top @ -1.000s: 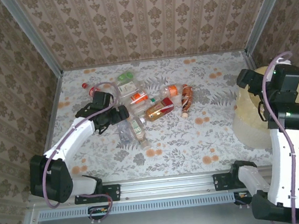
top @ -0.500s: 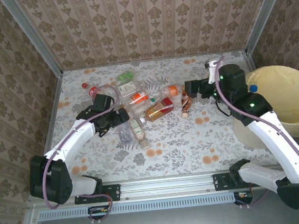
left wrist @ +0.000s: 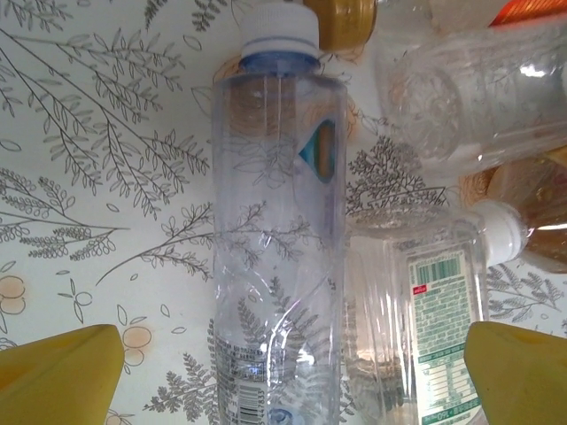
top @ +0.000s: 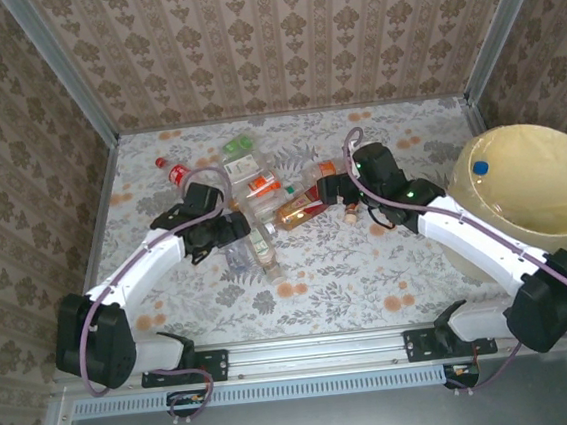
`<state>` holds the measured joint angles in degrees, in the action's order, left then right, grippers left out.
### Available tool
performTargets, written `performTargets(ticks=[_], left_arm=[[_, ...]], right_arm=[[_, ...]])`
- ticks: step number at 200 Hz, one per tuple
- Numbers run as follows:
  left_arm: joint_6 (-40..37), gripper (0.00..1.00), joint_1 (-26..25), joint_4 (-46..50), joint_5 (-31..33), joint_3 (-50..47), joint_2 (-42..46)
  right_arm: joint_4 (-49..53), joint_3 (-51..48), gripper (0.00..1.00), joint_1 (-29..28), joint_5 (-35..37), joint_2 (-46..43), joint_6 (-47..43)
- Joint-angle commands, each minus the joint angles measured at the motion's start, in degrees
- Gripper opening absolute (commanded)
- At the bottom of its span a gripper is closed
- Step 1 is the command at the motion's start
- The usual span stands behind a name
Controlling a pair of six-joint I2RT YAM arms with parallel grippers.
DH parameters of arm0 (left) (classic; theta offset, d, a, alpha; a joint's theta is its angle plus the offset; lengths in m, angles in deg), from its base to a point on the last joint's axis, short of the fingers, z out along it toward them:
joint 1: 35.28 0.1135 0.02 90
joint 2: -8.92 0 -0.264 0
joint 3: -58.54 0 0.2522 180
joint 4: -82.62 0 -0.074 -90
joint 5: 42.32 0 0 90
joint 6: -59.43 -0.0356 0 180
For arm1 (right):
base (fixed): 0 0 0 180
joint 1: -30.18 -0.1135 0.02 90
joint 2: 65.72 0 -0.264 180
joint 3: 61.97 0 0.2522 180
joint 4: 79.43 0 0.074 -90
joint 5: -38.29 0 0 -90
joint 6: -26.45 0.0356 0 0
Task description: Put the plastic bottles in the bin
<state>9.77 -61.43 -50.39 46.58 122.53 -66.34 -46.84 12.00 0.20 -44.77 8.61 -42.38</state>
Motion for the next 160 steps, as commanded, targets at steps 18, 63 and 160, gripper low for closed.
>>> performTargets(ticks=[18,63,160], left_arm=[[-1.7,1.0,-4.0,-0.6,-1.3,-1.1,-0.5],[-1.4,0.98,-7.7,-2.0,1.1,-2.7,-2.8],[0.1,0.87,-3.7,-9.9,0.3,-13.2,5.1]], right_arm=[[-4.6,-0.8,1.0,-0.6,1.2,1.7,2.7],[-4.9,-1.6,1.0,-0.6,1.8,1.7,2.1],[-4.0,-2.3,1.0,-0.6,2.2,1.9,2.9]])
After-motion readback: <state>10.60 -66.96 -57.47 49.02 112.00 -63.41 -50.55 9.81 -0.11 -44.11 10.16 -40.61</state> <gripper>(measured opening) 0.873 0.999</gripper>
